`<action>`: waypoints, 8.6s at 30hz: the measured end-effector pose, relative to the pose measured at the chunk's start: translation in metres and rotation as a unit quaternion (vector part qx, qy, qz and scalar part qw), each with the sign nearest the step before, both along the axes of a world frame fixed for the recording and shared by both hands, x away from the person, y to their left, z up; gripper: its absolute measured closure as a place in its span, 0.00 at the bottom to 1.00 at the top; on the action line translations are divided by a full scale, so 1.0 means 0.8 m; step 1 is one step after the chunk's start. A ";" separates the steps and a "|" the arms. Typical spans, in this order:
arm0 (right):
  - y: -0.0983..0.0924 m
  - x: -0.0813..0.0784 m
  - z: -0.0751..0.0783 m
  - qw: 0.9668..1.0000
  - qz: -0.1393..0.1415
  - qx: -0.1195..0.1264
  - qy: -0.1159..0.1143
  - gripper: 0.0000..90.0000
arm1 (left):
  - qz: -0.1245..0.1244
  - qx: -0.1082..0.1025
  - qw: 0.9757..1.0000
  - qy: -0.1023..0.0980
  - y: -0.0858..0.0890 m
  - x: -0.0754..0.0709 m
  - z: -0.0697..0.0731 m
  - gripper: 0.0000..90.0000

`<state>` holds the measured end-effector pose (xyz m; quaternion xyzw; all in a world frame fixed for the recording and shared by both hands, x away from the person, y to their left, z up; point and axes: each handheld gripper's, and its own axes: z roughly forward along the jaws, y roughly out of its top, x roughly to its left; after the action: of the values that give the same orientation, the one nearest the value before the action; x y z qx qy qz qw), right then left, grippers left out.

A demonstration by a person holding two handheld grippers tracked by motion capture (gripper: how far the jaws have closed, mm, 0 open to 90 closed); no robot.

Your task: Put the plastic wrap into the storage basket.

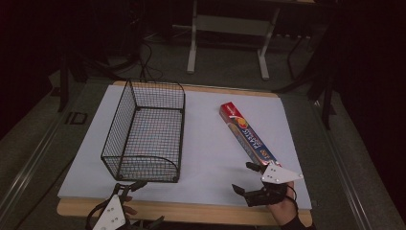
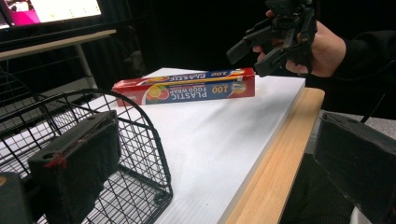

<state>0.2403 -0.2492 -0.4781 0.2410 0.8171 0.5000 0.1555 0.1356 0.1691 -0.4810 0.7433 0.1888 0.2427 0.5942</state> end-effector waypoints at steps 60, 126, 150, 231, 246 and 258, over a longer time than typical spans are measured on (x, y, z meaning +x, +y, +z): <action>-0.047 0.114 0.006 0.988 -0.119 -0.089 0.046 0.14 | -0.019 0.012 1.000 0.001 -0.009 -0.005 0.000 0.01; 0.007 0.265 -0.026 0.879 -0.183 -0.316 0.307 0.29 | -0.024 0.022 0.999 -0.003 -0.011 -0.006 -0.001 0.01; 0.011 0.263 0.010 0.886 -0.221 -0.288 0.290 0.44 | -0.024 0.026 0.999 -0.002 -0.012 -0.006 -0.002 0.01; 0.331 0.220 0.161 0.972 -0.111 -0.152 0.142 0.44 | -0.024 0.025 0.999 -0.008 -0.011 -0.009 -0.001 0.01; 0.401 0.211 0.144 0.979 -0.101 -0.117 0.136 0.44 | -0.027 0.025 0.999 -0.010 -0.009 -0.011 0.000 0.01; 0.419 0.204 0.103 0.977 -0.103 -0.124 0.139 0.44 | -0.029 0.023 0.999 -0.009 -0.009 -0.011 0.000 0.01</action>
<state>0.4033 0.0857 -0.3957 0.3697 0.8572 0.3380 0.1192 0.1267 0.1622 -0.4813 0.7599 0.1557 0.2361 0.5852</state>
